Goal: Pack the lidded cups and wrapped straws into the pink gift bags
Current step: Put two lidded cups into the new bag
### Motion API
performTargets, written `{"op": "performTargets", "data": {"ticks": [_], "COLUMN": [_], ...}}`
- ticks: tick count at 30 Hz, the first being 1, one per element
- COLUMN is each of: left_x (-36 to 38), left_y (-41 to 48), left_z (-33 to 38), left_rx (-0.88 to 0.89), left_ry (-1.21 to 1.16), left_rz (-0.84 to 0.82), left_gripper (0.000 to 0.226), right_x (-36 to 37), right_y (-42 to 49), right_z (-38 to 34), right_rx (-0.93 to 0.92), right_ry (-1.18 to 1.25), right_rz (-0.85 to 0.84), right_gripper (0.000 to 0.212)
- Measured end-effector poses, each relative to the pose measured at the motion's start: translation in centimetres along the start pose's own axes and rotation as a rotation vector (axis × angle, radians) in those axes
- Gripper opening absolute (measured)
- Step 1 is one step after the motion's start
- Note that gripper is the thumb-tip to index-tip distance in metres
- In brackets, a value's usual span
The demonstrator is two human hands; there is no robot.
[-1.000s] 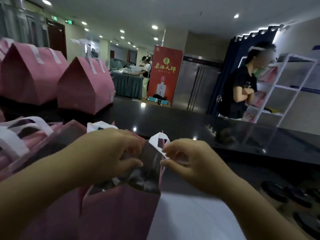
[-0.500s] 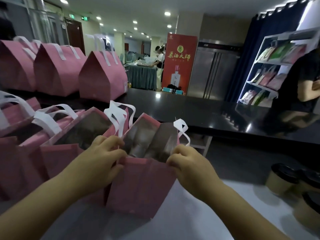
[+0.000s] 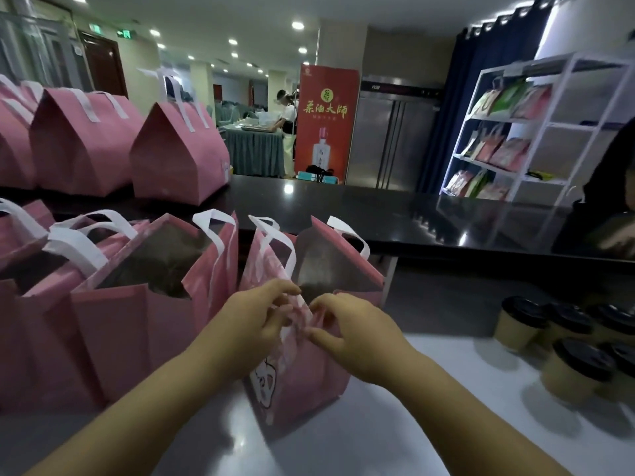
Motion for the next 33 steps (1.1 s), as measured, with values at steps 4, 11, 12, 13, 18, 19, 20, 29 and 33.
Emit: {"op": "performTargets", "data": {"ticks": [4, 11, 12, 13, 18, 19, 20, 29, 33], "left_x": [-1.5, -2.2, -2.0, -1.6, 1.0, 1.6, 2.3, 9.9, 13.4], "left_y": [0.0, 2.2, 2.6, 3.1, 5.1, 5.4, 5.5, 7.5, 8.4], "left_z": [-1.0, -3.5, -3.6, -3.7, -3.3, -3.0, -2.5, 3.0, 5.1], "left_rx": [0.018, -0.102, -0.110, -0.118, -0.149, -0.132, -0.111, -0.045, -0.042], "left_ry": [0.092, 0.166, 0.182, 0.196, 0.149, 0.144, 0.156, 0.198, 0.167], "left_rz": [0.076, 0.118, 0.127, 0.133, 0.050, 0.039, 0.039, 0.138, 0.178], "left_gripper": [0.019, 0.050, 0.055, 0.060, 0.073, 0.072, 0.070, 0.046, 0.051], "right_x": [-0.5, -3.3, -3.8, -4.2, -6.0, -6.3, -6.7, -9.8, -11.1], "right_y": [-0.6, -2.8, -3.1, -3.4, -4.8, -5.0, -5.2, -7.1, -7.8], "right_z": [1.2, 5.9, 6.8, 7.7, 12.3, 13.3, 14.3, 23.6, 27.5], "right_rx": [0.056, 0.225, 0.249, 0.271, 0.333, 0.337, 0.336, 0.258, 0.215], "right_ry": [0.033, 0.056, 0.061, 0.067, 0.108, 0.108, 0.107, 0.110, 0.127], "right_rz": [0.030, 0.086, 0.092, 0.100, 0.134, 0.142, 0.152, 0.257, 0.303], "right_gripper": [0.037, 0.012, 0.010, 0.009, 0.007, 0.008, 0.009, 0.012, 0.026]}}
Point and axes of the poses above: each hand's wrist, its own y-axis towards the middle knuckle, its own x-axis out of the palm, z = x × y, the point moved 6 cm from there along y, towards the middle knuckle, and after that the axes turned 3 degrees about -z, right-handed, at the moved point
